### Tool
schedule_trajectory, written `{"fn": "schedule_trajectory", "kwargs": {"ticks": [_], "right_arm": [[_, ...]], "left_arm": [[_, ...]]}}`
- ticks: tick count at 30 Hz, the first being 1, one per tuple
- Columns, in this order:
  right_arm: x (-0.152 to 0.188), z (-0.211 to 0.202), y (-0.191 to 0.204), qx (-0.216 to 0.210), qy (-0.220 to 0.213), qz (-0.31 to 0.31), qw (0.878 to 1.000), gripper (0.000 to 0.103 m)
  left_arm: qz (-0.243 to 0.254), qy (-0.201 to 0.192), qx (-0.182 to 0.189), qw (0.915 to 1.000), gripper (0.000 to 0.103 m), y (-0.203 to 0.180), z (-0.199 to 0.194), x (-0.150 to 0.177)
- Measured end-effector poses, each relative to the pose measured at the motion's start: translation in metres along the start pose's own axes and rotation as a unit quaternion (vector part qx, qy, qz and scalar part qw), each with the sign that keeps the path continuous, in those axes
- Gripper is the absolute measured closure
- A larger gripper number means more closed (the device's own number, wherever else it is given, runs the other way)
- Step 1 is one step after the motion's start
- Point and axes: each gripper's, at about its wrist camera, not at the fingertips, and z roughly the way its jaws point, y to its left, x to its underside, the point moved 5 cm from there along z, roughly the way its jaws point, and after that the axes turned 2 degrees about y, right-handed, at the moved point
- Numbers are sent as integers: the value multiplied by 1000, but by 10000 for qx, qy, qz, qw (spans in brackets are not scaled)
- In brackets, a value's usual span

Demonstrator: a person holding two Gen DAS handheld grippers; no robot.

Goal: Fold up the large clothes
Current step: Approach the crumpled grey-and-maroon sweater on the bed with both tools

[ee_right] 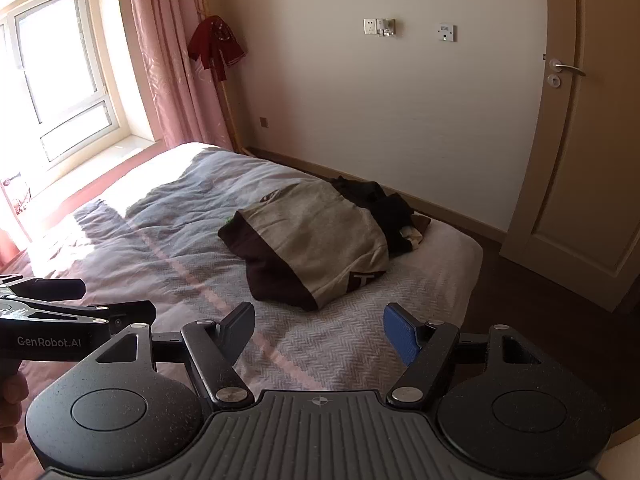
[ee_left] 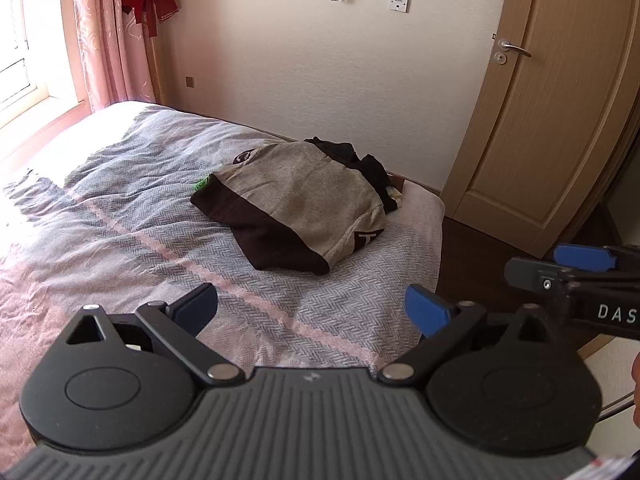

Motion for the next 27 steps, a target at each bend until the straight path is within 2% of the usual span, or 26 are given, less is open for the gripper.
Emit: {"fn": "schedule_trajectory", "kwargs": {"ticks": [27], "right_arm": [[-11, 31, 27, 43, 117, -25, 9999, 35]], "left_arm": [[76, 84, 49, 9999, 4, 39, 12, -5]]}}
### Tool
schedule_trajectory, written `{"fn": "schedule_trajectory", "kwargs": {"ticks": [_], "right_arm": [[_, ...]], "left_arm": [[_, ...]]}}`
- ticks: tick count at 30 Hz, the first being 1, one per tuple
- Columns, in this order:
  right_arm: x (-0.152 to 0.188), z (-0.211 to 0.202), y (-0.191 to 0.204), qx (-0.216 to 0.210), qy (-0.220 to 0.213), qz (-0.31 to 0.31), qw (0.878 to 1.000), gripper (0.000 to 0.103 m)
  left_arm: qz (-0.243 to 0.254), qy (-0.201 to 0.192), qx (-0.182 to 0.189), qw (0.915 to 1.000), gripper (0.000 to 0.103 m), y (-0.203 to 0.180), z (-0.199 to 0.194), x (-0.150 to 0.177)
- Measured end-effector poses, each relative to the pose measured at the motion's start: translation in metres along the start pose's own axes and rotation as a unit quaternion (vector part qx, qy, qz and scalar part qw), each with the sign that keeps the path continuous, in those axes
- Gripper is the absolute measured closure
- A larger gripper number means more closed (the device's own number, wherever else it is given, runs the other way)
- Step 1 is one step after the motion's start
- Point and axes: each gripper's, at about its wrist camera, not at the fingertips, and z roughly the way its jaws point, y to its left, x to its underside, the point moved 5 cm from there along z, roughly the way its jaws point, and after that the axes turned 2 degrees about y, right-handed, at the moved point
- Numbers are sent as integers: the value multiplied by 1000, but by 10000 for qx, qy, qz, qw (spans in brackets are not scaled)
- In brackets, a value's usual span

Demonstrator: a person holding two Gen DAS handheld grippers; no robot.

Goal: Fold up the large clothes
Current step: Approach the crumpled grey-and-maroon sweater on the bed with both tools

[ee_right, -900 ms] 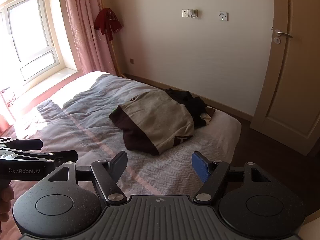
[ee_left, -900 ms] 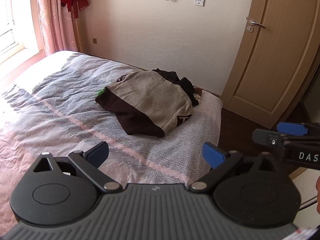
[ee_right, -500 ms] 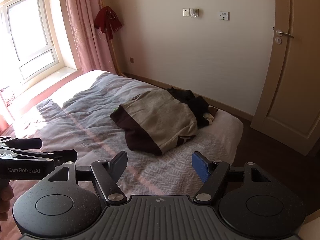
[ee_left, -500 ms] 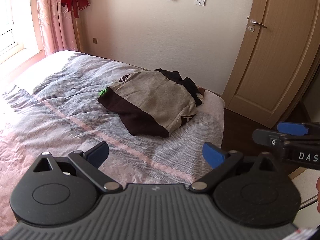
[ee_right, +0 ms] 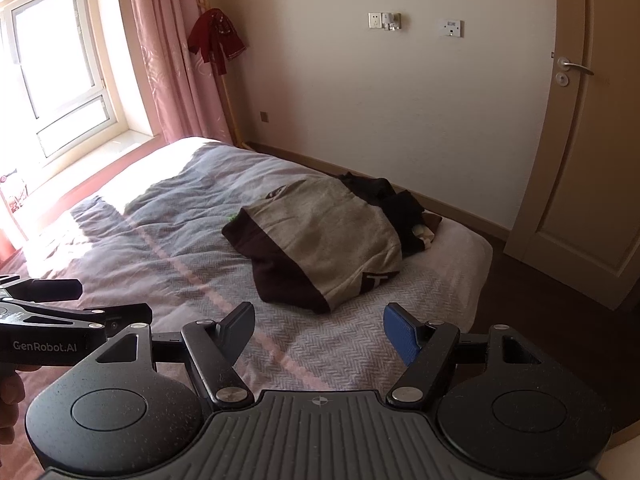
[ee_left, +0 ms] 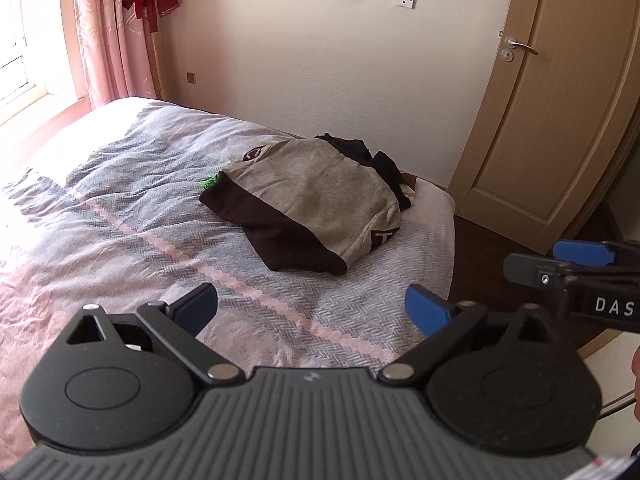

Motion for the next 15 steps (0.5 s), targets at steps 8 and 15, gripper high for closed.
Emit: {"fn": "schedule_trajectory", "kwargs": {"ticks": [8, 15], "right_arm": [[-2, 12, -6, -23, 124, -1, 9999, 35], [-5, 24, -19, -2, 189, 87, 9998, 35]], "left_arm": [[-81, 156, 31, 9998, 4, 2, 13, -3], [-12, 209, 57, 9998, 4, -6, 26, -7]]}}
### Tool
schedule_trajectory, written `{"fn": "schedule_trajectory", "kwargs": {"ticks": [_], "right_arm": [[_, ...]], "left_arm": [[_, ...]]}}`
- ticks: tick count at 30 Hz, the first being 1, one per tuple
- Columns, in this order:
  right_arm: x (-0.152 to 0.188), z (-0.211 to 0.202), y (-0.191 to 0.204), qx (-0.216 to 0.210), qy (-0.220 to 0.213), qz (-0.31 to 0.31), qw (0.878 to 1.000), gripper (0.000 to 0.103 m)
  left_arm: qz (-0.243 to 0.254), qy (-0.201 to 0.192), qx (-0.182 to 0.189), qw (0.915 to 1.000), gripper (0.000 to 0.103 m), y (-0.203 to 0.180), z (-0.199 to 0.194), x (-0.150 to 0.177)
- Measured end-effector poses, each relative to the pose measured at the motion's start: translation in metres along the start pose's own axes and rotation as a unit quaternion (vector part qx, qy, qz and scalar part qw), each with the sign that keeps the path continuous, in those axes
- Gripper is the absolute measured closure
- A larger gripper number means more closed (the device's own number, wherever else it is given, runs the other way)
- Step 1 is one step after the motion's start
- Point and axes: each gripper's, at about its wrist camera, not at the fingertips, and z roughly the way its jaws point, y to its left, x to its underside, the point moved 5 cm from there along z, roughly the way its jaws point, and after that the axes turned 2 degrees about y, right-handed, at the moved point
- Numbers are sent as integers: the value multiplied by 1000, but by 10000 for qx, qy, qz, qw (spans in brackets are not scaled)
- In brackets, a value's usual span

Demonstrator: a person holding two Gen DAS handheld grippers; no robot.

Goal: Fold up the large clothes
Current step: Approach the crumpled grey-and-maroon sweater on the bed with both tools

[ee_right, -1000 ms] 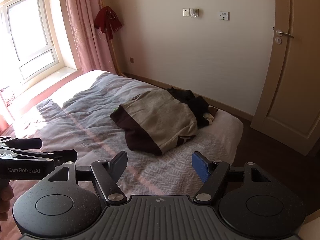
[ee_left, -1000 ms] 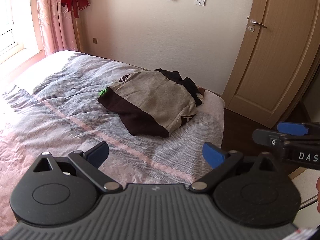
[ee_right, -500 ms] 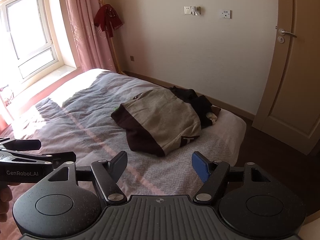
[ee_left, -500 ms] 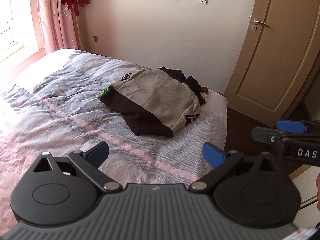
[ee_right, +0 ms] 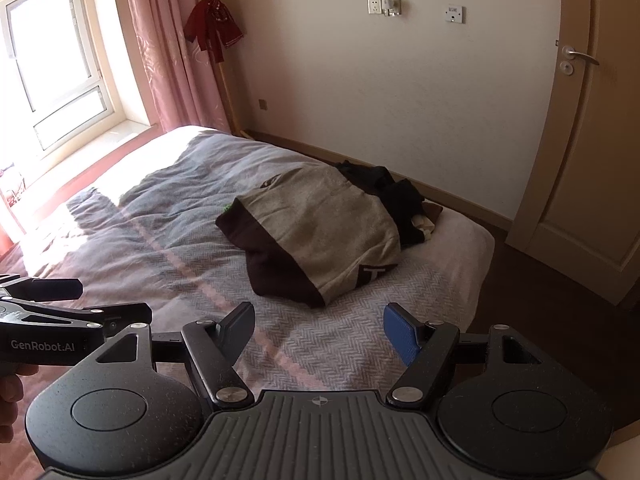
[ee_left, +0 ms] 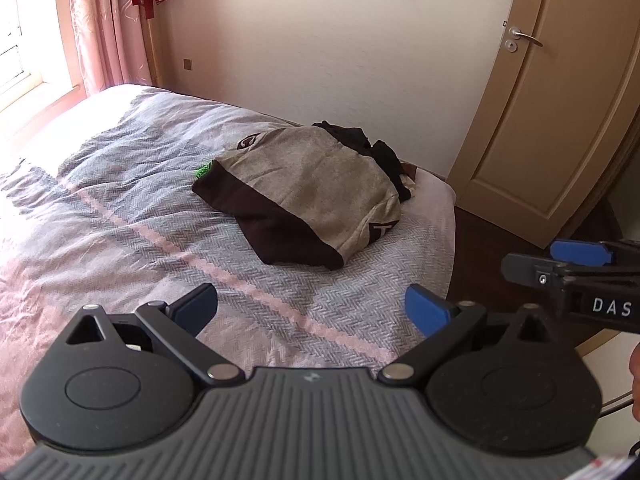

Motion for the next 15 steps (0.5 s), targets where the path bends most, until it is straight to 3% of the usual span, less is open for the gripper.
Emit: {"fn": "schedule_trajectory", "kwargs": {"ticks": [8, 15], "right_arm": [[-13, 27, -18, -223, -199, 128, 9995, 35], [-27, 85, -38, -205, 262, -141, 9993, 35]], "left_arm": [[-45, 23, -115, 9999, 4, 6, 25, -14], [-201, 120, -214, 9995, 5, 14, 74, -34]]}}
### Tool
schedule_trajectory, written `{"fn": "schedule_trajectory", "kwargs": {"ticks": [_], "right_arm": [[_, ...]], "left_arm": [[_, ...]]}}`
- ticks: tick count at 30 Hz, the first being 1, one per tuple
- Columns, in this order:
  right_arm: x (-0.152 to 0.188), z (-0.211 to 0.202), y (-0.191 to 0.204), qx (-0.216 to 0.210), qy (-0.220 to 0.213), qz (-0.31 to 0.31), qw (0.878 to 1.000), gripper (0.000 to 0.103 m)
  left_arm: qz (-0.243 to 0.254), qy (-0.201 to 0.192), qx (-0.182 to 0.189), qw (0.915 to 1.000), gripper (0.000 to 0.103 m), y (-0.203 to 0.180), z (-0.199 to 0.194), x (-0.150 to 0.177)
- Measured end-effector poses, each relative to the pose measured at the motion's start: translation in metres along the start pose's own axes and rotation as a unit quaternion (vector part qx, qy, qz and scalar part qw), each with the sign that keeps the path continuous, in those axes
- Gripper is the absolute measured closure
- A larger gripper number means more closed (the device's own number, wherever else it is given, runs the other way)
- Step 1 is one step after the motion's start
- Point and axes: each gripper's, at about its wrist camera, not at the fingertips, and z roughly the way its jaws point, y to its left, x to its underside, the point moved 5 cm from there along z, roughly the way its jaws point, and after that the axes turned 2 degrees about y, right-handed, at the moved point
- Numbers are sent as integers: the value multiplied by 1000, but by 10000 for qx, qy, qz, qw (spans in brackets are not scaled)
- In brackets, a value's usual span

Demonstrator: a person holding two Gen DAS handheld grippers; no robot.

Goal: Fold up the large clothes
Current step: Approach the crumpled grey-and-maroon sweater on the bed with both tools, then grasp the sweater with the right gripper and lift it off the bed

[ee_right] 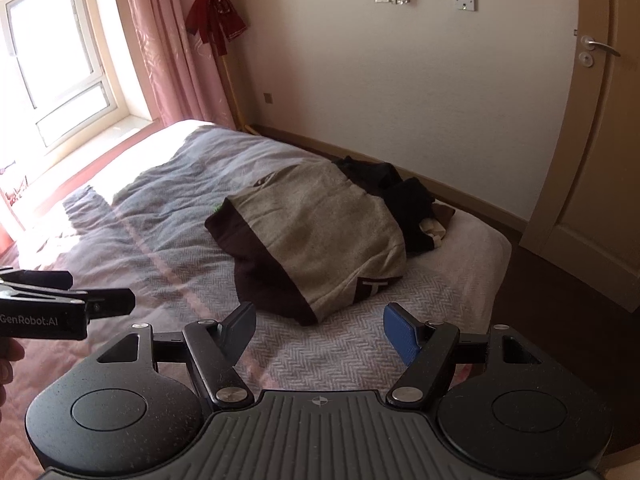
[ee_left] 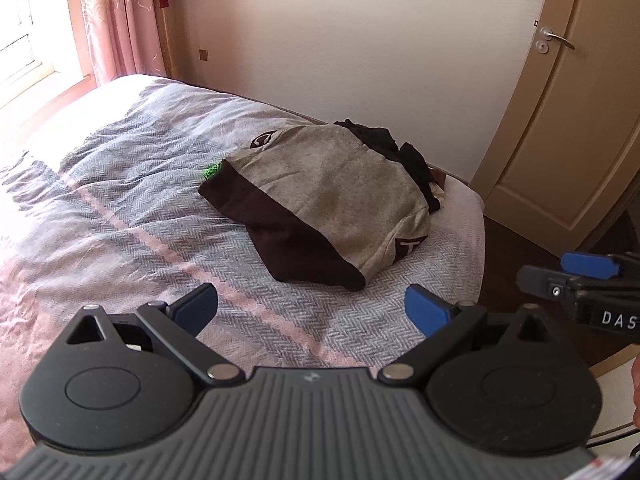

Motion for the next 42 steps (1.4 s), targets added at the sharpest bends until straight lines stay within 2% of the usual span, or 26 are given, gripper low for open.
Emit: {"fn": "schedule_trajectory", "kwargs": {"ticks": [7, 19, 26, 31, 32, 33, 34, 35, 36, 37, 38, 39, 40, 41, 42], "right_arm": [[-24, 73, -51, -118, 243, 428, 9987, 35], [-74, 205, -103, -115, 384, 302, 9987, 35], [-85, 286, -123, 45, 619, 328, 9975, 35], [-82, 326, -132, 194, 744, 239, 9968, 36], [-81, 332, -132, 202, 760, 185, 9967, 38], [-81, 337, -131, 181, 765, 96, 9969, 51], [-80, 339, -128, 149, 766, -24, 9970, 57], [-78, 340, -124, 134, 761, -147, 9969, 67], [-77, 339, -120, 115, 738, -276, 9968, 81], [-77, 335, -116, 179, 689, -399, 9967, 84], [-77, 329, -111, 238, 631, -511, 9964, 90], [-77, 323, -107, 254, 574, -596, 9962, 94], [-78, 317, -105, 226, 535, -635, 9963, 97], [-79, 310, -103, 141, 508, -644, 9965, 98], [-81, 301, -100, 71, 481, -673, 9965, 98]], "left_arm": [[-86, 239, -72, 9997, 6, -5, 76, -28], [-117, 554, -106, 9983, 7, -9, 223, -77], [-174, 843, -281, 9959, 7, 8, 303, -82], [-324, 1084, -349, 9930, 7, 26, 348, -73], [-347, 1146, -369, 9921, 9, 29, 355, -71], [-372, 1213, -370, 9912, 16, 32, 362, -68], [-394, 1261, -346, 9906, 19, 34, 367, -67], [-423, 1281, -314, 9904, 19, 35, 370, -66], [-454, 1240, -281, 9908, 25, 36, 370, -66], [-440, 1161, -252, 9919, 30, 35, 369, -67], [-360, 1076, -254, 9932, 43, 33, 366, -69], [-276, 1018, -218, 9942, 61, 30, 362, -71], [-238, 964, -255, 9947, 69, 29, 358, -72], [-231, 912, -321, 9950, 87, 30, 353, -73], [-256, 887, -393, 9950, 95, 32, 349, -75]]}}
